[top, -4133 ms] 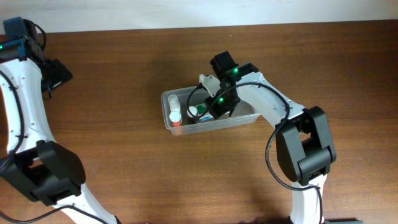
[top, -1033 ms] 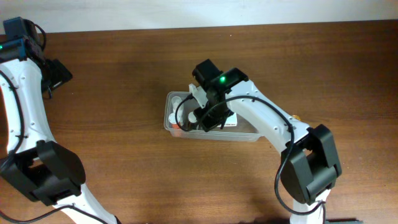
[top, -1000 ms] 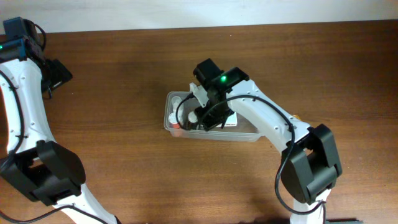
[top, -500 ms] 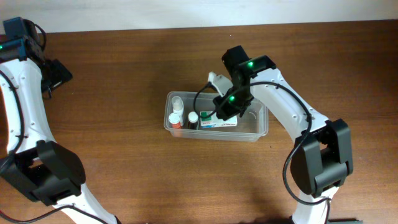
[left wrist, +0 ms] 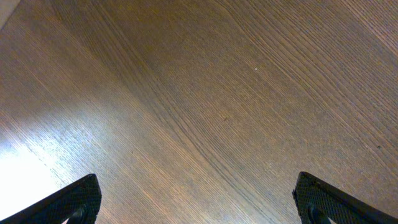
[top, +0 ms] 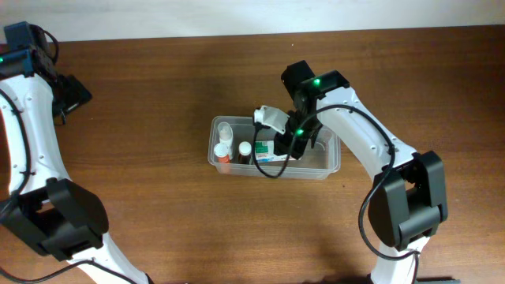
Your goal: Pack container
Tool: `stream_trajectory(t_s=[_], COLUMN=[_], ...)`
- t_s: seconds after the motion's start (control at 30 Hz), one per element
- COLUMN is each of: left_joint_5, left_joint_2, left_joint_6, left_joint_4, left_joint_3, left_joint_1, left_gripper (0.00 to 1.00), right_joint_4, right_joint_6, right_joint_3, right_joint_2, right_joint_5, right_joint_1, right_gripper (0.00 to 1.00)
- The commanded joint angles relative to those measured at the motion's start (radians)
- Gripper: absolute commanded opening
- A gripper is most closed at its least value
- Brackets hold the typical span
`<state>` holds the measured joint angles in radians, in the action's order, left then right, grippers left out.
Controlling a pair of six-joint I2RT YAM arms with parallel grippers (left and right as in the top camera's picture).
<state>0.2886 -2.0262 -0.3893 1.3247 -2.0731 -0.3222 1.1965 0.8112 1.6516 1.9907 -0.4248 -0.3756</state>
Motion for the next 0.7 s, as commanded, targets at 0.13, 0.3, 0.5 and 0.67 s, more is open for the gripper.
stream_trajectory(t_s=[0.13, 0.3, 0.5, 0.67], left_joint_5=[0.006, 0.006, 0.006, 0.006], left_joint_2=[-0.006, -0.006, -0.006, -0.006], left_joint_6=[0.001, 0.001, 0.001, 0.001], left_joint_4=[0.0, 0.0, 0.0, 0.0], left_joint_3=[-0.013, -0.013, -0.013, -0.013], left_joint_1=[-0.002, -0.002, -0.002, -0.002], left_gripper=[0.99, 0.99, 0.99, 0.99], right_joint_4=[-0.008, -0.041, -0.042, -0.06], right_joint_6=[0.209, 0.244, 0.248, 0.248], right_joint_3=[-0.015, -0.049, -0.051, -0.051], right_joint_2=[0.015, 0.027, 0.078, 0.106], right_joint_5=[0.011, 0.01, 0.01, 0.009], right_joint_1=[-0.001, -0.003, -0.003, -0.003], right_gripper=[0.04, 0.04, 0.04, 0.04])
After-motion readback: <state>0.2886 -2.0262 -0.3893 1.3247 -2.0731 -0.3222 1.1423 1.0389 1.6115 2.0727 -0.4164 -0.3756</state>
